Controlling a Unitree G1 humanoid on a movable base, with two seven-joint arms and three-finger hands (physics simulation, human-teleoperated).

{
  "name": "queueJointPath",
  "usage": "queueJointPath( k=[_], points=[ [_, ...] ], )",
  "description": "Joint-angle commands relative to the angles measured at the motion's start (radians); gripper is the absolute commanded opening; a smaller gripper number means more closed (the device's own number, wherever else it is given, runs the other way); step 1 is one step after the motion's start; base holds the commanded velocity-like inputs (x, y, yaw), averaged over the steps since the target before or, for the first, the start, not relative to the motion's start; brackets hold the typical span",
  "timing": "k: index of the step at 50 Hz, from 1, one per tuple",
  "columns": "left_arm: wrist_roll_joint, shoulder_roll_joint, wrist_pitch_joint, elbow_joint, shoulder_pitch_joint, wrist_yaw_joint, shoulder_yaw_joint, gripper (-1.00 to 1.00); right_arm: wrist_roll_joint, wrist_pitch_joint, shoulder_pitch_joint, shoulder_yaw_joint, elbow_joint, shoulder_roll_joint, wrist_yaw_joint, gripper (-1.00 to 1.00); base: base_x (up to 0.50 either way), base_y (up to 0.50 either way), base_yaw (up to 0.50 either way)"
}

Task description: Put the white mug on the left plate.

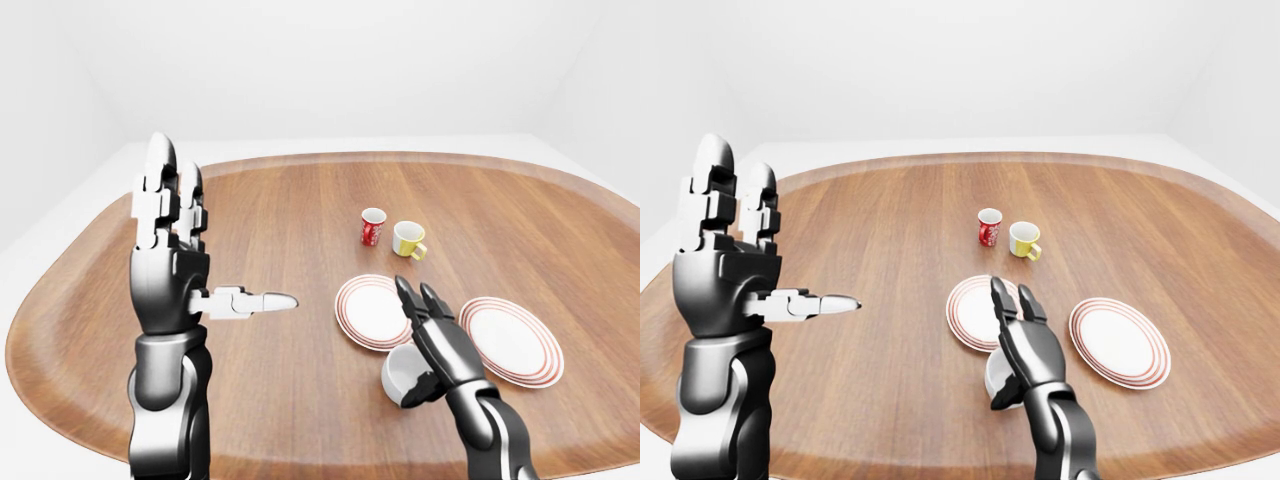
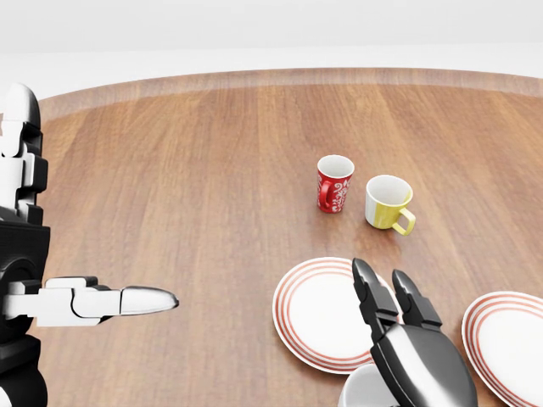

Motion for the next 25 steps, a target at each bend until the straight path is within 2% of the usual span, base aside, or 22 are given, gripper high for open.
queueJointPath(
  k=[1,7,25],
  points=[
    [0.001,0.000,0.000,0.001,0.001,-0.001,0.000,1.00,0.003,0.000,0.008,0.000,0.013,-0.002,0.002,1.00,0.00,0.00,0.00],
    [0.000,0.000,0.000,0.000,0.000,-0.001,0.001,1.00,0.005,0.000,0.016,0.013,0.027,-0.002,-0.013,1.00,0.00,0.00,0.00],
    [0.001,-0.001,0.000,0.001,0.002,-0.001,-0.003,1.00,0.009,0.000,-0.018,-0.029,0.040,-0.006,0.030,1.00,0.00,0.00,0.00]
  ],
)
